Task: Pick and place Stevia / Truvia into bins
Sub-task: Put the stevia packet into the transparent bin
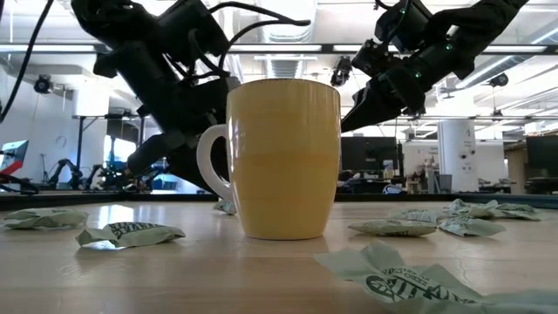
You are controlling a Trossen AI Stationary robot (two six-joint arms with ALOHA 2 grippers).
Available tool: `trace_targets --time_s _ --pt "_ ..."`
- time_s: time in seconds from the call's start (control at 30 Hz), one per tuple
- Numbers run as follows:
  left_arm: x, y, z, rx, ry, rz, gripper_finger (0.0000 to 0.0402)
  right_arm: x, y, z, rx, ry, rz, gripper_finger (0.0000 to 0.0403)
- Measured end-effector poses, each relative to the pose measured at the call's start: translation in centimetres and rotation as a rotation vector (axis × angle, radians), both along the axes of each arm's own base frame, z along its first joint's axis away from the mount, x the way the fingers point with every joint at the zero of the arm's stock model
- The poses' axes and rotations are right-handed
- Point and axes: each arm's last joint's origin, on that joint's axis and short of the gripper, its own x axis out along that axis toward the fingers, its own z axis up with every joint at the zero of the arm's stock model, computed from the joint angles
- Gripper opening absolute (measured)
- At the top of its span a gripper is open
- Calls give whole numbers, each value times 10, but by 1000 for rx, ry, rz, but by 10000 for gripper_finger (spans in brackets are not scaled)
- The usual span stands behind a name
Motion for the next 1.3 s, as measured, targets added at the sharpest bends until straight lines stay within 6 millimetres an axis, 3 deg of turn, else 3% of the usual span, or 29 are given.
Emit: trace_targets --time_s 0.17,0.53,0.87,1.3 --pt "-5 -10 -1 80 13 64 159 0 0 0 0 2 0 109" --pt "-1 -10 2 23 -13 60 159 0 0 -1 -6 3 4 107" --pt "26 -13 -21 72 98 50 159 -1 2 -1 0 13 7 100" --pt "16 -9 -4 43 116 142 159 -1 3 -1 0 14 12 100"
